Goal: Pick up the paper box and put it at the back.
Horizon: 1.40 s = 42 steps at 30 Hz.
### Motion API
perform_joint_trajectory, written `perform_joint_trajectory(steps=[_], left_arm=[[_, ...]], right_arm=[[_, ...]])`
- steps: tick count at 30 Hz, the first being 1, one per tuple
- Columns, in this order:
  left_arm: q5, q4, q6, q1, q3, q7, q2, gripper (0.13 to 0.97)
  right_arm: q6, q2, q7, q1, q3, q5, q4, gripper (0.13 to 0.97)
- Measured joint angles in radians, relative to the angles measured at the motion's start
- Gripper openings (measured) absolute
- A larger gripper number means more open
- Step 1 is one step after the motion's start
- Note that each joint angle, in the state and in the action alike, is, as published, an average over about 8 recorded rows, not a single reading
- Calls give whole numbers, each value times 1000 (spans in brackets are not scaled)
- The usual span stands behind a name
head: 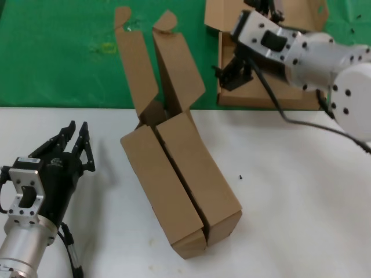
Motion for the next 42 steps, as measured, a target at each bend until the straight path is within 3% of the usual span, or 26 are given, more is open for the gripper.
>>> perform_joint_trajectory(steps=[6, 15, 32, 36, 42], left_arm=[[0, 0, 0, 0, 0, 0, 0, 203], [0, 0, 0, 0, 0, 0, 0, 332], [0, 0, 0, 0, 0, 0, 0, 746], [0, 0, 0, 0, 0, 0, 0, 746], [0, 0, 0, 0, 0, 0, 0, 853]], right_arm=[[85, 13, -54, -74, 27, 114, 3, 964], [217, 34, -137, -189, 69, 290, 9, 966], [466, 74, -294, -406, 148, 623, 18, 966], [524, 83, -331, -457, 167, 701, 21, 966], [612, 97, -386, -534, 195, 819, 24, 966]])
